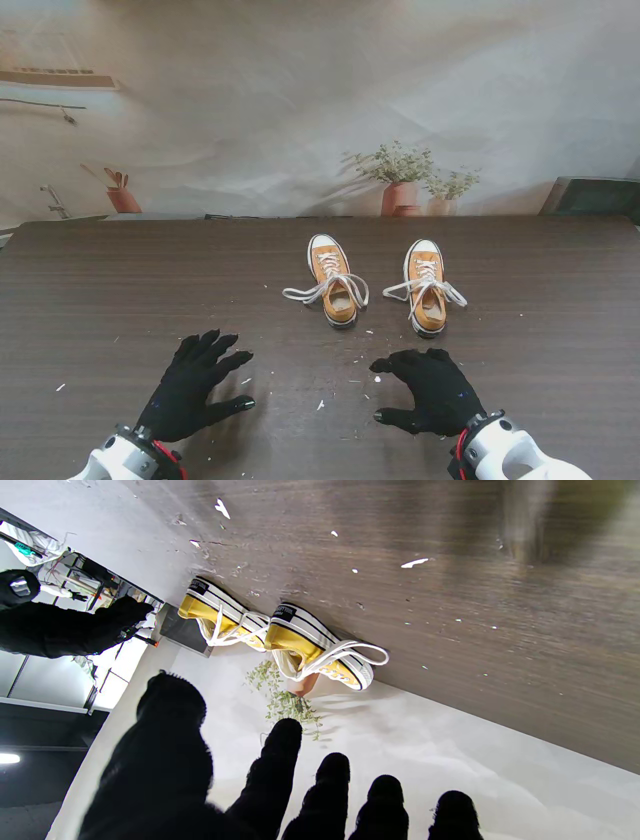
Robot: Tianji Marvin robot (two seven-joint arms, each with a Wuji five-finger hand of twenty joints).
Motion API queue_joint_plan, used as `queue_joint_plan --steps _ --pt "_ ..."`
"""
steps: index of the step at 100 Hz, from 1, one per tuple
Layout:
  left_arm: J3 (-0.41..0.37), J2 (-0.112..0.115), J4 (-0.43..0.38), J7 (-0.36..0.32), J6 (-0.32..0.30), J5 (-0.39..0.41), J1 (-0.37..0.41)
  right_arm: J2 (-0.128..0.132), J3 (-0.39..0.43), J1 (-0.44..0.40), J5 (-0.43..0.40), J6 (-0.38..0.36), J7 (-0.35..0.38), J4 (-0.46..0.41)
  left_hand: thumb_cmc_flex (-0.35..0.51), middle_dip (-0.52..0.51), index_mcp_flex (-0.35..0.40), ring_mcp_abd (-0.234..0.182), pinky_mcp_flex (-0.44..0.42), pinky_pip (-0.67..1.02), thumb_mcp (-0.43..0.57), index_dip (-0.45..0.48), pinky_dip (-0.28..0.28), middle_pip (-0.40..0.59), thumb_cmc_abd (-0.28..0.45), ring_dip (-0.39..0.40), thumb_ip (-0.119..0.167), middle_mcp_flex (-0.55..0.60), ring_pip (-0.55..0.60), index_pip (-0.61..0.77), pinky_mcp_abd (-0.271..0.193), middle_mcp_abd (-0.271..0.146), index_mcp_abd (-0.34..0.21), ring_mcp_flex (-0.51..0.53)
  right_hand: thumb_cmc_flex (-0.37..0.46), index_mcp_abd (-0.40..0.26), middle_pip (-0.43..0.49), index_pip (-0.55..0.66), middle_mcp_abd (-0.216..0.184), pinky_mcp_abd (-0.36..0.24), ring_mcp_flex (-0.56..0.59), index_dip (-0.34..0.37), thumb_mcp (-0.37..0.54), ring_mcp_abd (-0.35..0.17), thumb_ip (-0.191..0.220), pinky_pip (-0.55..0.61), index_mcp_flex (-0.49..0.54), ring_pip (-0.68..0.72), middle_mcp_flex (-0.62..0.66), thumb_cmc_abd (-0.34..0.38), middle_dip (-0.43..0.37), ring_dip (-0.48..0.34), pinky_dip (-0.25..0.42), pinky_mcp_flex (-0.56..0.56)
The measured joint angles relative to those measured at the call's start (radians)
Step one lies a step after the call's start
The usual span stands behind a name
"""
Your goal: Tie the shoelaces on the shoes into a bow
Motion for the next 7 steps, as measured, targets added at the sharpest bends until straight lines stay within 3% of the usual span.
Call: queue_joint_plan --steps 7 --pt "0.003 0.0 0.0 -0.006 0.001 -0.002 -0.002 0.0 0.0 -0.002 0.002 0.003 0.0 -0.001 0.0 0.0 0.0 0.0 0.0 0.0 0.0 0.0 0.0 0.002 0.0 0.0 0.0 0.0 0.0 0.0 0.0 0.0 0.0 0.0 0.0 0.0 0.0 0.0 0.0 0.0 0.0 0.0 0.0 0.0 0.0 0.0 0.0 0.0 0.0 0.0 0.0 0.0 0.0 0.0"
